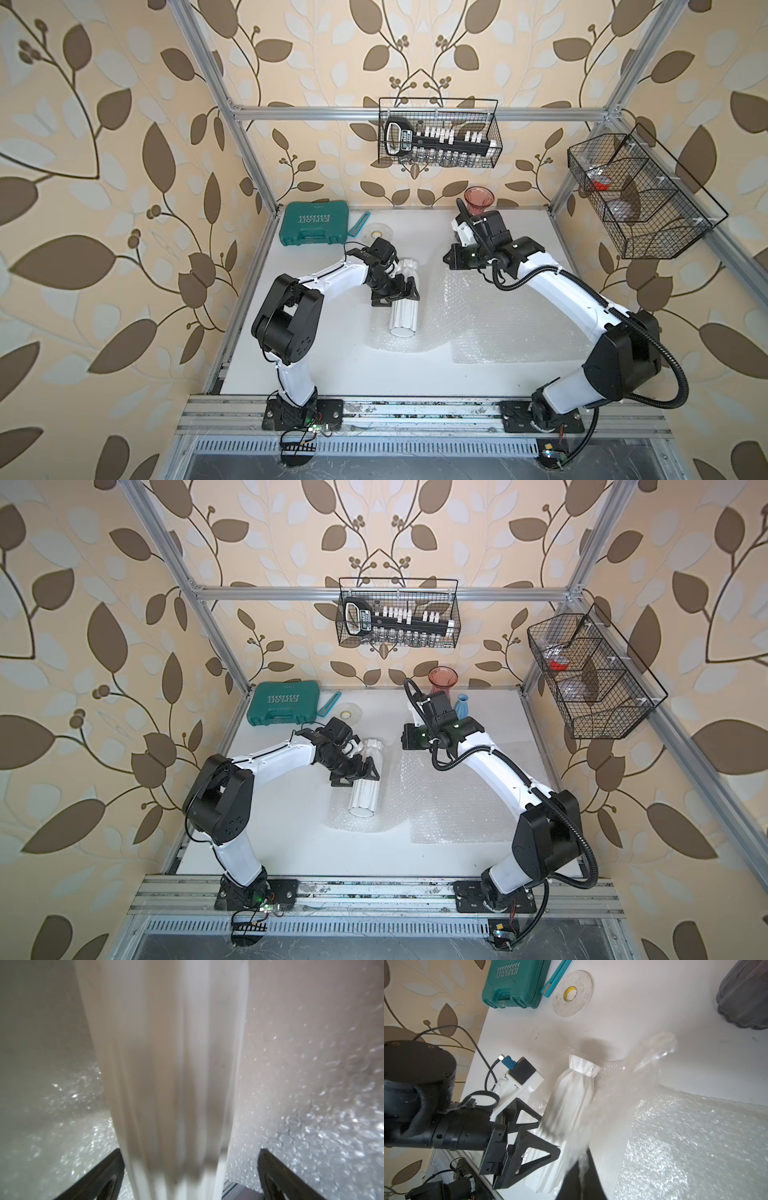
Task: Unwrap the vase from the bubble wrap
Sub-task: Pick up the vase from the bubble wrap.
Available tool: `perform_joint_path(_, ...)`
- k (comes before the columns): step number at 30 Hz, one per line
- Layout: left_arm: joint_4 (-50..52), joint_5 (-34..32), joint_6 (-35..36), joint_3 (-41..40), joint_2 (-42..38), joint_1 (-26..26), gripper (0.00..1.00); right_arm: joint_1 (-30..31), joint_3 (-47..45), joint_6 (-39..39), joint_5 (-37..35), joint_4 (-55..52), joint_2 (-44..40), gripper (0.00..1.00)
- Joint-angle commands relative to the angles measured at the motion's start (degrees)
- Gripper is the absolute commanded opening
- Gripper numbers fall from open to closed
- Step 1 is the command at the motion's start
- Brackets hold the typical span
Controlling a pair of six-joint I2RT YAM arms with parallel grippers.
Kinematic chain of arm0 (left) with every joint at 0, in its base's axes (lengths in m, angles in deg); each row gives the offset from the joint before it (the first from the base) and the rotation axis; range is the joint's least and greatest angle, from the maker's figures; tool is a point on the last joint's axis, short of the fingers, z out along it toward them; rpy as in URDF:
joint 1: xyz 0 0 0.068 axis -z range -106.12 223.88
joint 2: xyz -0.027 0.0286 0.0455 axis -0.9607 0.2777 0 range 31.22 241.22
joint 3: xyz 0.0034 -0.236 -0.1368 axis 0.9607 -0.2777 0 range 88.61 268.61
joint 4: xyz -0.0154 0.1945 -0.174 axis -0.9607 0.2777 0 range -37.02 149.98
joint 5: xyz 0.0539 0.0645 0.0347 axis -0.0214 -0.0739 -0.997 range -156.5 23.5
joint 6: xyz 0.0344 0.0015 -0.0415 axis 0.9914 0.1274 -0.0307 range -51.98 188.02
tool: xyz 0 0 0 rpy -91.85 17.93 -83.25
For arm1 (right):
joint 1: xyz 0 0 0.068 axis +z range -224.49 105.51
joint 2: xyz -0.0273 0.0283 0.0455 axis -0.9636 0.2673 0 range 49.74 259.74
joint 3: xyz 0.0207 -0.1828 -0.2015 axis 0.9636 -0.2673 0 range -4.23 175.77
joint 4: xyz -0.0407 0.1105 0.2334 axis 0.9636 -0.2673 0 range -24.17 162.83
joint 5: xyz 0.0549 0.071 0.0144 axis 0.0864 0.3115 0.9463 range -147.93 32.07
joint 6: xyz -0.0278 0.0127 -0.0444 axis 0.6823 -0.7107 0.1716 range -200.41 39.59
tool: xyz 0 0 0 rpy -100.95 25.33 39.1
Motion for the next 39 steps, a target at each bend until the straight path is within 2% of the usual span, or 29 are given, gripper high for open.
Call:
perform_joint_path(1, -0.8, -1.6, -0.6, 1.8, 2.1, 0.3, 0.99, 0.1, -1.4, -0.1, -0.6, 0.5, 0.1, 0.00)
perform_joint_path(10, -2.2, 1.0, -0.6, 2.3, 5.8, 0.8, 0.93, 0.1, -2.7, -0.1, -1.6, 0.8, 0.3, 0.00)
perform_joint_path(15, -2.1, -0.1, 0.1, 1.3, 6.3, 0.8, 0.85, 0.0, -2.8, 0.0, -6.7, -0.6, 0.1, 0.00)
perform_joint_path(19, -2.5, -0.7, 0.1, 0.3, 5.9, 0.9, 0.78, 0.0, -2.7, -0.2, -13.9, -2.5, -0.7, 0.32)
perform_joint_path(22, -4.0, -0.8, -0.1, -0.7, 4.4, 0.8, 0.76, -0.1, -2.7, -0.7, -18.5, -4.0, -1.5, 0.45)
perform_joint_path(25, -5.5, -1.0, 0.0, -1.2, 2.9, 0.7, 0.72, 0.0, -2.9, -1.5, -23.2, -5.1, -2.4, 0.52)
perform_joint_path(28, -7.2, -0.1, 0.6, -1.3, 1.5, 0.7, 0.65, -0.1, -3.2, -2.6, -27.2, -5.6, -3.4, 0.55)
perform_joint_path(31, -8.4, 0.5, 1.6, -1.0, 0.3, 0.8, 0.64, -0.2, -4.0, -3.2, -29.0, -5.4, -4.8, 0.56)
perform_joint_path(34, -10.1, 1.1, 3.7, -1.0, -1.2, 0.8, 0.64, -1.0, -5.1, -3.0, -27.1, -3.8, -6.4, 0.57)
perform_joint_path(39, -15.8, 2.6, 7.2, -2.9, -4.4, 0.8, 0.63, -3.0, -8.3, -1.6, -16.5, 2.1, -9.7, 0.57)
